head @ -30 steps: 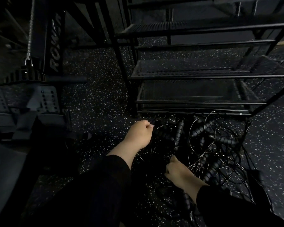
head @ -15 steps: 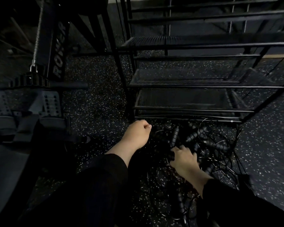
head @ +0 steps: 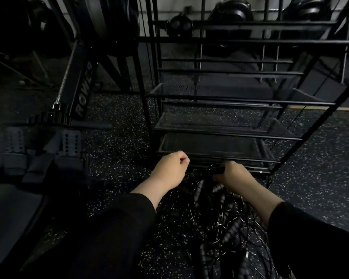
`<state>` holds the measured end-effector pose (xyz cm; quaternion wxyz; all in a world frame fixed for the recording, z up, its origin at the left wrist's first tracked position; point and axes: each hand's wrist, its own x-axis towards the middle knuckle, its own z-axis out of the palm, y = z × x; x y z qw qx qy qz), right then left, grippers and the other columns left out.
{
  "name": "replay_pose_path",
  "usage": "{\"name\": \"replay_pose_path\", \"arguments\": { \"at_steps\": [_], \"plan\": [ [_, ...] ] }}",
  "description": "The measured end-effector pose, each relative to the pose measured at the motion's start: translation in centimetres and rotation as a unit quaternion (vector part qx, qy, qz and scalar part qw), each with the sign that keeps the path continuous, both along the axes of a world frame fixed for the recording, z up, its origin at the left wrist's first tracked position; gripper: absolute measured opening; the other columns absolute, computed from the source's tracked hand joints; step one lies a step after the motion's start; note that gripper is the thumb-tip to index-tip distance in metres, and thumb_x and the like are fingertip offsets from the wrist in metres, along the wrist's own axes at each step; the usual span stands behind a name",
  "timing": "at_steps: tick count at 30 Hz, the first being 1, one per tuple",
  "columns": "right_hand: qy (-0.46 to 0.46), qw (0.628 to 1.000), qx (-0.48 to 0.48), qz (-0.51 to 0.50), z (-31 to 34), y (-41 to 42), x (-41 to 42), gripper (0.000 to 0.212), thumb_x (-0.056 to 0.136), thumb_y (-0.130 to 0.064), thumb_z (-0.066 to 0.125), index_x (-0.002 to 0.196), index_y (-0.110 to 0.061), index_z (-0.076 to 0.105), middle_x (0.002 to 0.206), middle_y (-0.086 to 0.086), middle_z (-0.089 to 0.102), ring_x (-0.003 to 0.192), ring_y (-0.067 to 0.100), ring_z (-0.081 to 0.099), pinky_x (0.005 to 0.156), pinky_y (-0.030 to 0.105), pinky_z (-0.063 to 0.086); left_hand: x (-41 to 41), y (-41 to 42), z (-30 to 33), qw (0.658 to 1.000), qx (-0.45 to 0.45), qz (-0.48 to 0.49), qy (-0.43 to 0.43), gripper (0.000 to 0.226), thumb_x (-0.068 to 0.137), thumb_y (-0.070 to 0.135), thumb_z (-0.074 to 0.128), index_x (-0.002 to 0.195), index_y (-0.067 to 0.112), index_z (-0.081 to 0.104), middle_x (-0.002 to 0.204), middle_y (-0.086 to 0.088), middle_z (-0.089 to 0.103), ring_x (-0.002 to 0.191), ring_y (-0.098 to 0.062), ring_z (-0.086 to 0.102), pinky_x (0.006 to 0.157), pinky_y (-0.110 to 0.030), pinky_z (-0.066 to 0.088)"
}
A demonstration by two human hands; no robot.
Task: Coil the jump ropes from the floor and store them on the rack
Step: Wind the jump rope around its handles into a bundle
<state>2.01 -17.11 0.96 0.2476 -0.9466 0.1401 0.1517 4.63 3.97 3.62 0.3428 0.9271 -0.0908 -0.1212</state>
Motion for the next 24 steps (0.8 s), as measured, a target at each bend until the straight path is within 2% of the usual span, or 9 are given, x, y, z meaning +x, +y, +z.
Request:
{"name": "replay_pose_path", "arguments": {
  "at_steps": [2,5,8,10,13,16,19,21,24],
  "plan": [
    [-0.032,0.999,-0.003,-0.030,2.1,-0.1,-0.7,0.039,0.081,-0.041,0.075,0.109,-0.014,0.072,0.100,0.015,0.074,0.098,0.034,0.069,0.070,0.030,0.045,-0.9,-1.1,1.5,1.000,-0.015,-0.007,-0.012,0.019,0.105,0.032,0.050,0.114,0.025,0.065,0.083,0.008,0.065,0.068,-0.013,0.059,0.062,-0.032,0.048],
    [-0.094,0.995,0.017,-0.037,5.7,-0.1,-2.0,0.040,0.085,-0.034,0.073,0.121,-0.019,0.066,0.097,0.009,0.073,0.087,0.029,0.069,0.064,0.029,0.046,-2.5,-2.6,3.4,0.999,-0.046,-0.009,-0.021,0.034,0.105,0.031,0.051,0.137,0.025,0.056,0.109,0.005,0.066,0.088,-0.014,0.064,0.077,-0.031,0.050],
    [-0.106,0.992,0.062,0.008,9.2,-0.4,-3.5,0.017,0.087,-0.028,0.072,0.102,-0.027,0.066,0.079,-0.004,0.068,0.069,0.016,0.064,0.051,0.022,0.040,-3.8,-3.7,4.0,0.998,-0.034,-0.049,-0.033,0.053,0.101,0.031,0.057,0.152,0.029,0.042,0.145,0.000,0.052,0.126,-0.023,0.055,0.106,-0.037,0.046],
    [-0.107,0.990,0.071,0.051,10.9,-0.6,-4.7,0.011,0.085,-0.026,0.071,0.094,-0.030,0.067,0.076,-0.008,0.067,0.068,0.013,0.064,0.047,0.015,0.036,-4.8,-4.3,4.2,0.994,0.038,-0.096,-0.043,0.061,0.099,0.030,0.060,0.155,0.032,0.037,0.154,0.003,0.044,0.137,-0.024,0.045,0.112,-0.044,0.040],
    [-0.127,0.988,0.084,0.032,12.6,-1.4,-6.0,0.014,0.086,-0.027,0.071,0.100,-0.029,0.068,0.072,-0.007,0.068,0.048,0.000,0.055,0.040,0.012,0.033,-5.5,-4.1,4.2,0.979,0.171,-0.075,-0.079,0.055,0.100,0.027,0.057,0.152,0.032,0.040,0.149,0.004,0.046,0.136,-0.026,0.045,0.111,-0.052,0.037],
    [-0.153,0.976,0.154,-0.013,13.8,-2.9,-6.7,0.018,0.089,-0.030,0.073,0.106,-0.028,0.067,0.067,0.000,0.067,0.039,0.006,0.047,0.040,0.019,0.034,-5.2,-2.9,4.3,0.976,0.219,-0.001,-0.019,0.052,0.101,0.034,0.056,0.151,0.032,0.041,0.153,0.000,0.041,0.138,-0.028,0.040,0.110,-0.053,0.035],
    [-0.156,0.969,0.192,0.016,15.2,-3.5,-7.0,0.016,0.090,-0.029,0.075,0.105,-0.030,0.068,0.067,0.004,0.065,0.045,0.011,0.046,0.043,0.021,0.034,-4.8,-2.7,5.3,0.993,0.091,0.002,-0.070,0.070,0.096,0.041,0.063,0.156,0.034,0.028,0.160,0.002,0.031,0.143,-0.027,0.034,0.114,-0.052,0.034],
    [-0.173,0.962,0.205,0.049,15.8,-3.3,-7.2,0.018,0.089,-0.025,0.078,0.104,-0.030,0.070,0.072,-0.005,0.064,0.048,0.000,0.049,0.047,0.012,0.036,-5.0,-3.6,6.8,0.991,0.028,-0.049,-0.121,0.077,0.091,0.046,0.069,0.155,0.037,0.028,0.159,0.008,0.034,0.143,-0.022,0.034,0.116,-0.050,0.031],
    [-0.205,0.956,0.195,0.078,16.6,-3.0,-7.1,0.022,0.086,-0.026,0.081,0.103,-0.034,0.070,0.081,-0.011,0.065,0.060,-0.008,0.054,0.056,0.006,0.040,-5.3,-4.4,8.7,0.980,0.043,-0.059,-0.187,0.046,0.090,0.051,0.067,0.129,0.030,0.055,0.127,0.006,0.060,0.120,-0.022,0.055,0.100,-0.046,0.043]
  ]
}}
